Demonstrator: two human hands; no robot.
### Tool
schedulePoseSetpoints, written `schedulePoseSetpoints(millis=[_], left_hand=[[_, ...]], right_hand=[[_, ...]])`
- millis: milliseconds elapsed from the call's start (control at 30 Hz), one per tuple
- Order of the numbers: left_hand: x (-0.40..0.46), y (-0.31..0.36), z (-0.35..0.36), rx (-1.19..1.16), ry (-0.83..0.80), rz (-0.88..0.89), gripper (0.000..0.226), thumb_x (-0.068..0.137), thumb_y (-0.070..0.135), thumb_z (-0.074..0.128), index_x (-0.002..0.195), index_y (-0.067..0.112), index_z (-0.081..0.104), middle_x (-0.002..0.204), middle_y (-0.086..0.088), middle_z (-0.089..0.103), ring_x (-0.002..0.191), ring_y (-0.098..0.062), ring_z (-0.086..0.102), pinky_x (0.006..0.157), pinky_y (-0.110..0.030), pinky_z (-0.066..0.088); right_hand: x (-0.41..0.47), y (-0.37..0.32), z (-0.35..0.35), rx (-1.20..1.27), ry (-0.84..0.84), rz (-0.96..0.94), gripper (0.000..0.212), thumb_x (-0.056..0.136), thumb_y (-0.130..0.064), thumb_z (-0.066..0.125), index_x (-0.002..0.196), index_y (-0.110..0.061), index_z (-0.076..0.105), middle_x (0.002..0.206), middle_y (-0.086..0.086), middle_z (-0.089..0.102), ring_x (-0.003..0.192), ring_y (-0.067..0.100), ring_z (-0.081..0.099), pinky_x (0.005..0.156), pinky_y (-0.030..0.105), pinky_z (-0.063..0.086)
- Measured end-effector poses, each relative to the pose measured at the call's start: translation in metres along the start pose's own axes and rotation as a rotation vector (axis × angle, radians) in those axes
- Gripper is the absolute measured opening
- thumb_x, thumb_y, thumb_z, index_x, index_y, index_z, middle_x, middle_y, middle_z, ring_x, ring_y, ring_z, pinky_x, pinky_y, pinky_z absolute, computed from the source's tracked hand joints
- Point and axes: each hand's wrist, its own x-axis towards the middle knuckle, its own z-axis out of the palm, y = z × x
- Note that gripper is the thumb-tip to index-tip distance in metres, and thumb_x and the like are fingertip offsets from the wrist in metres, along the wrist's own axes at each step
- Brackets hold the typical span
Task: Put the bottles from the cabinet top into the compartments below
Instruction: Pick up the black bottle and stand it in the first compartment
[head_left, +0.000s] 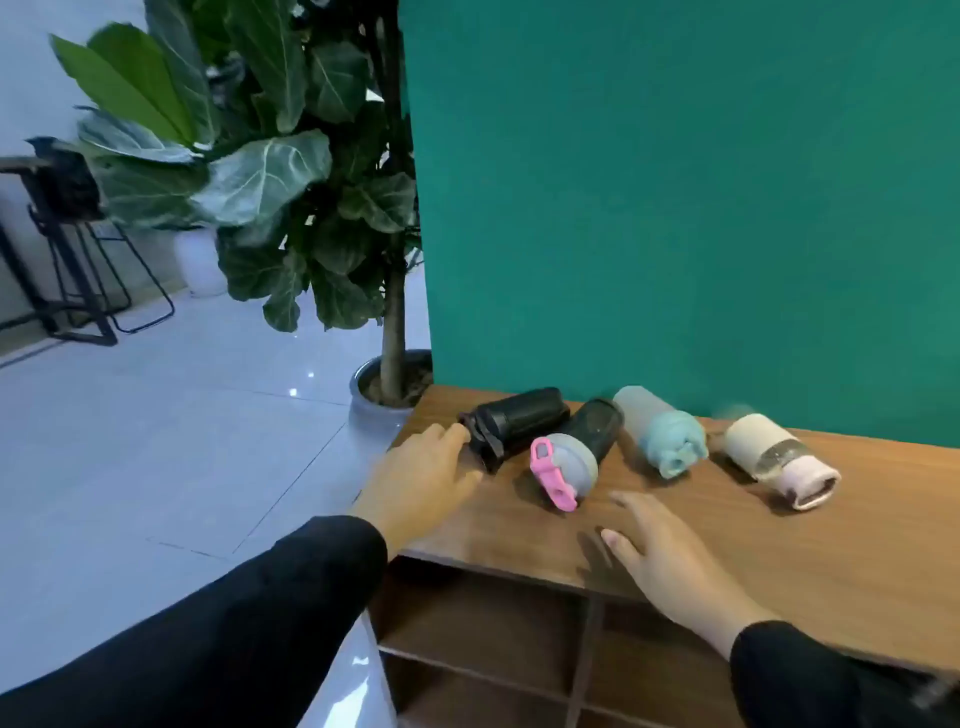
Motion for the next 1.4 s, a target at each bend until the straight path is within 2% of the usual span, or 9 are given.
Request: schedulePoseSetpoints(millis=[300, 467, 633, 800, 900, 1000, 1100, 1200, 1400], left_hand=[[0.081, -0.020, 0.071, -0.683, -0.014, -0.468, 0.093, 0.085, 0.048, 0.072, 0.158, 0.017, 0.022, 0.159, -0.010, 0.040, 0.137, -0.030, 0.049, 0.107, -0.037, 0.043], [0.137, -0.028, 0.093, -0.825, -0.063, -0.483, 0.111, 0.075, 0.051, 0.081, 0.159, 0.017, 0.016, 0.160, -0.010, 0.038, 0.141, -0.030, 0.043, 0.110, -0.039, 0.040], [0.150, -0.036, 0.110, -0.888, -0.074, -0.421, 0.099, 0.077, 0.047, 0.082, 0.155, 0.016, 0.029, 0.157, -0.007, 0.042, 0.135, -0.024, 0.046, 0.098, -0.030, 0.040], [0.122, -0.044, 0.108, -0.843, 0.090, -0.417, 0.089, 0.080, 0.039, 0.081, 0.152, 0.023, 0.031, 0.151, -0.007, 0.047, 0.124, -0.019, 0.054, 0.088, -0.025, 0.043], [0.088, -0.054, 0.078, -0.782, 0.175, -0.333, 0.086, 0.078, 0.037, 0.082, 0.148, 0.028, 0.033, 0.140, 0.000, 0.049, 0.097, 0.002, 0.063, 0.079, -0.016, 0.052], [0.044, -0.057, 0.020, -0.624, 0.206, -0.198, 0.084, 0.073, 0.034, 0.084, 0.142, 0.039, 0.036, 0.133, -0.001, 0.049, 0.100, -0.017, 0.062, 0.073, -0.032, 0.059], [-0.008, -0.046, -0.041, -0.360, 0.033, -0.045, 0.092, 0.071, 0.035, 0.084, 0.145, 0.045, 0.030, 0.121, 0.007, 0.046, 0.094, -0.013, 0.059, 0.067, -0.026, 0.055], [-0.060, -0.027, -0.063, -0.085, -0.152, 0.102, 0.102, 0.061, 0.047, 0.083, 0.142, 0.054, 0.021, 0.114, 0.018, 0.041, 0.090, -0.006, 0.057, 0.070, -0.021, 0.053], [-0.114, -0.023, 0.017, 0.006, -0.339, 0.286, 0.097, 0.068, 0.050, 0.075, 0.145, 0.052, 0.016, 0.128, 0.016, 0.038, 0.115, -0.008, 0.044, 0.090, -0.022, 0.045]], right_hand=[[-0.006, 0.023, 0.067, -0.373, 0.056, 0.031, 0.063, 0.093, -0.066, 0.032, 0.140, -0.030, 0.055, 0.153, -0.014, 0.046, 0.145, 0.007, 0.036, 0.120, 0.032, 0.028], [0.001, 0.026, 0.073, -0.414, 0.104, 0.035, 0.064, 0.089, -0.064, 0.034, 0.135, -0.029, 0.062, 0.148, -0.011, 0.053, 0.140, 0.009, 0.045, 0.117, 0.036, 0.034], [0.002, 0.024, 0.072, -0.453, 0.120, 0.042, 0.060, 0.090, -0.060, 0.041, 0.132, -0.025, 0.064, 0.145, -0.005, 0.057, 0.136, 0.013, 0.051, 0.115, 0.038, 0.037], [0.000, 0.020, 0.067, -0.440, 0.106, 0.054, 0.067, 0.091, -0.067, 0.030, 0.137, -0.028, 0.059, 0.150, -0.010, 0.051, 0.142, 0.009, 0.041, 0.119, 0.036, 0.031], [-0.004, 0.017, 0.065, -0.355, 0.114, 0.047, 0.069, 0.090, -0.070, 0.027, 0.137, -0.030, 0.058, 0.146, -0.013, 0.054, 0.139, 0.009, 0.044, 0.117, 0.034, 0.034], [-0.017, -0.003, 0.052, 0.091, 0.252, 0.040, 0.059, 0.084, -0.064, 0.044, 0.129, -0.029, 0.059, 0.127, -0.012, 0.057, 0.124, 0.013, 0.053, 0.104, 0.033, 0.044], [-0.042, -0.052, 0.047, 0.352, 0.287, -0.147, 0.055, 0.084, -0.056, 0.065, 0.132, -0.034, 0.053, 0.128, -0.023, 0.049, 0.127, -0.004, 0.045, 0.105, 0.012, 0.034], [-0.063, -0.097, 0.067, 0.373, 0.056, -0.284, 0.092, 0.076, -0.060, 0.074, 0.153, -0.031, 0.033, 0.154, -0.025, 0.029, 0.145, -0.006, 0.024, 0.112, 0.008, 0.019], [-0.088, -0.107, 0.151, 0.485, -0.116, -0.073, 0.093, 0.065, -0.040, 0.083, 0.142, -0.051, 0.031, 0.132, -0.028, 0.048, 0.126, -0.005, 0.046, 0.098, 0.021, 0.045]])
